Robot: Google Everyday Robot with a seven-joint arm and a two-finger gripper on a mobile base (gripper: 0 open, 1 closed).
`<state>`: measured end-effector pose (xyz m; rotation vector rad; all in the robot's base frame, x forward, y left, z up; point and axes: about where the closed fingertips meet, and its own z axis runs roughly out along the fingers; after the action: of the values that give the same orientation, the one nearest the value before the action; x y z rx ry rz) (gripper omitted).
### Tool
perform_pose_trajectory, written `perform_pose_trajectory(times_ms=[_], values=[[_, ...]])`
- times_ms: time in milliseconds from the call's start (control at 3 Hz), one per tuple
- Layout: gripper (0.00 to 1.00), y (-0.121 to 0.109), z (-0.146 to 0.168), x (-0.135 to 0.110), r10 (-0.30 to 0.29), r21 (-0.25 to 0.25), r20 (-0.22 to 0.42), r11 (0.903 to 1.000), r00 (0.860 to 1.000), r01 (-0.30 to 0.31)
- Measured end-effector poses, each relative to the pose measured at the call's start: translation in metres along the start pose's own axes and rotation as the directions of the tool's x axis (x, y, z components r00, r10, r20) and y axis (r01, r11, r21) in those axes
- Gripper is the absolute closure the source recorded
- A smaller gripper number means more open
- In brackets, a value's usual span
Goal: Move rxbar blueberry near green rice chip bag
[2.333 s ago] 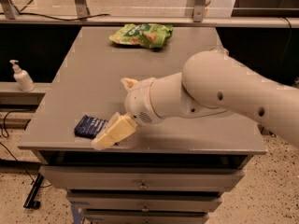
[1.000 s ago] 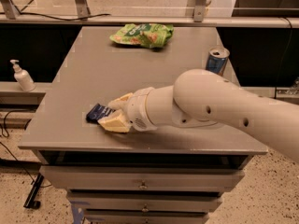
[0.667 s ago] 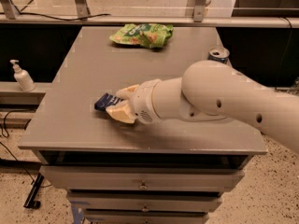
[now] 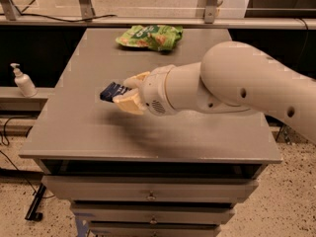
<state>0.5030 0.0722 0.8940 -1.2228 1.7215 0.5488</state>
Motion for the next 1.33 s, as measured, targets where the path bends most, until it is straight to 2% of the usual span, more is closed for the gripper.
perform_pose_trajectory(times_ms=[333, 667, 1000, 1333], values=[[1.00, -0.018, 0.009, -0.012, -0.029, 0.054, 0.029, 0.9982, 0.999, 0.028], [1.00, -0.069, 0.025, -0.035, -0.061, 0.142, 0.061, 0.9885, 0.996, 0.052], [1.00, -0.137, 0.047, -0.055, -0.088, 0.233, 0.054, 0.9698, 0.995, 0.073], [1.00, -0.193, 0.075, -0.063, -0.092, 0.270, 0.026, 0.9594, 0.995, 0.081]])
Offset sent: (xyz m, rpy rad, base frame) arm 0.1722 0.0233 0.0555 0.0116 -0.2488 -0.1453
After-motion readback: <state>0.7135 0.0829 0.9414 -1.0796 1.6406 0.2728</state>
